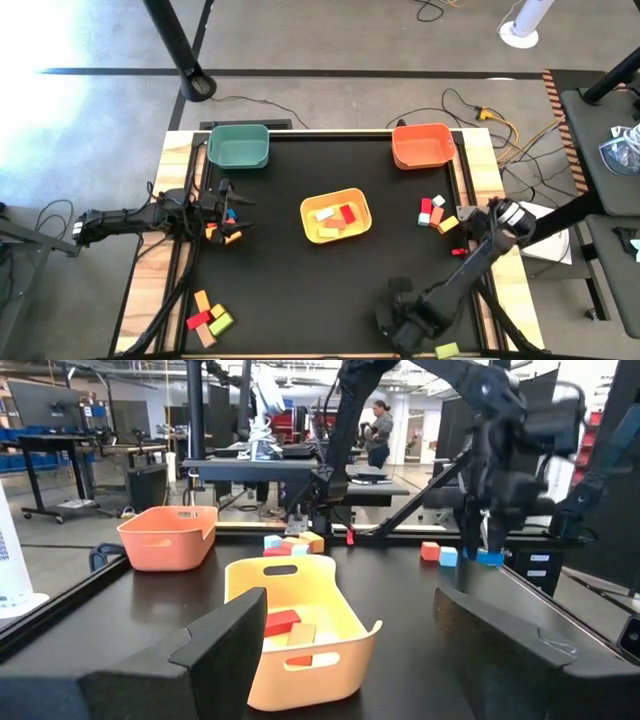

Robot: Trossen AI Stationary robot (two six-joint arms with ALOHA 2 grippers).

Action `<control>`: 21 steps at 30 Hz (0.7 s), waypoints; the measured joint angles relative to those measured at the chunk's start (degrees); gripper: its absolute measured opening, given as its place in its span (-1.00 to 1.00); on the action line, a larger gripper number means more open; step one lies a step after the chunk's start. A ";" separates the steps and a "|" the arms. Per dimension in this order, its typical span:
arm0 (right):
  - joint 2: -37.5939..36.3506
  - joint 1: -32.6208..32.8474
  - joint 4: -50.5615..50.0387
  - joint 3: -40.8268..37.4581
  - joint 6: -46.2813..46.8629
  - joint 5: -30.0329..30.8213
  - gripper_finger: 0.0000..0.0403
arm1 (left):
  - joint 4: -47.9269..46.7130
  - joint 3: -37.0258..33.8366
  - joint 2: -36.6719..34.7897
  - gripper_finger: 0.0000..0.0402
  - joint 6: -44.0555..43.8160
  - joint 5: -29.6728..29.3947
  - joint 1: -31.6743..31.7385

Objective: Sort blocks by size
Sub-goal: Put the blue thin block into the yellow bin

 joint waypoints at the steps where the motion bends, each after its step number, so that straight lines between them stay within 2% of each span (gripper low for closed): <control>1: -0.18 -1.34 -0.06 0.98 -2.37 1.68 -0.38 | 0.01 0.00 0.00 0.36 0.00 0.00 0.02; 8: -0.37 -14.49 0.05 4.68 -17.13 8.69 -0.38 | -0.01 0.00 0.00 0.36 0.00 0.00 0.00; 11: -0.37 -20.86 -0.09 4.29 -22.73 9.03 -0.33 | 0.00 0.00 0.00 0.36 0.02 0.00 0.02; 15: -0.37 -28.74 0.90 4.03 -26.86 9.07 -0.37 | -0.01 0.00 0.00 0.36 0.02 0.00 0.00; 21: -0.08 -37.10 7.22 4.01 -32.01 8.44 -0.40 | 0.01 0.00 0.00 0.36 0.00 0.00 0.02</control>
